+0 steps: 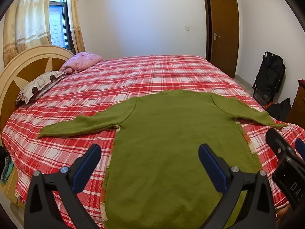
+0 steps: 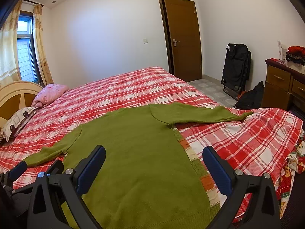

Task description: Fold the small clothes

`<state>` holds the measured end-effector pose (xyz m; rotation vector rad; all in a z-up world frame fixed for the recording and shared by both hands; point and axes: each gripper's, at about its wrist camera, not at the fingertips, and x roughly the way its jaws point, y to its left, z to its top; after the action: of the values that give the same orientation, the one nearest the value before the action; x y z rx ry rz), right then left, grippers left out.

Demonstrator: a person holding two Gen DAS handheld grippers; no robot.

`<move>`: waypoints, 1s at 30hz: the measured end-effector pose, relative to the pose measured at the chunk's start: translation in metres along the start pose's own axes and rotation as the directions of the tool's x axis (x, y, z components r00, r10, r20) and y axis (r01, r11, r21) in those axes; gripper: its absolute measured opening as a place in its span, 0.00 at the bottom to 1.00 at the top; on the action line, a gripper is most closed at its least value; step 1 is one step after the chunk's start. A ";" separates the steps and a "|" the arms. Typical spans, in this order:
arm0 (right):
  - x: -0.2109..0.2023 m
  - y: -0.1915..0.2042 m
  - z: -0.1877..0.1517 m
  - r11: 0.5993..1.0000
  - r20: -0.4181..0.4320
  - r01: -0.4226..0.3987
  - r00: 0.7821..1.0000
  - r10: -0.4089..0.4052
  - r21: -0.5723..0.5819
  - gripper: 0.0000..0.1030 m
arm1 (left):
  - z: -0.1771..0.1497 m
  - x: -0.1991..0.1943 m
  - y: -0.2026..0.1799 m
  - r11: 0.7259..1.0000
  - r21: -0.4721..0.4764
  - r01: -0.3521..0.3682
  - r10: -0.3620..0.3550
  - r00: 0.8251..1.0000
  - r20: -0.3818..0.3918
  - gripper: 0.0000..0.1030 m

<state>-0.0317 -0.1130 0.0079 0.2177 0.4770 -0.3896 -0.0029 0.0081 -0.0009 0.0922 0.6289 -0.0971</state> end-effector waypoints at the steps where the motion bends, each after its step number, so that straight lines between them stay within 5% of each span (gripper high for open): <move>1: -0.002 -0.003 -0.001 1.000 -0.003 -0.006 1.000 0.006 -0.001 0.99 | 0.000 0.000 0.000 1.000 0.000 0.001 -0.001 1.000 0.001 1.00; 30: 0.000 -0.009 -0.005 1.000 -0.009 -0.005 1.000 0.005 0.016 0.99 | 0.001 -0.006 -0.004 0.999 0.031 -0.020 0.018 0.998 0.053 1.00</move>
<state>-0.0368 -0.1195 0.0028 0.2359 0.4823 -0.3875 -0.0073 0.0047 0.0029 0.1253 0.5738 -0.0904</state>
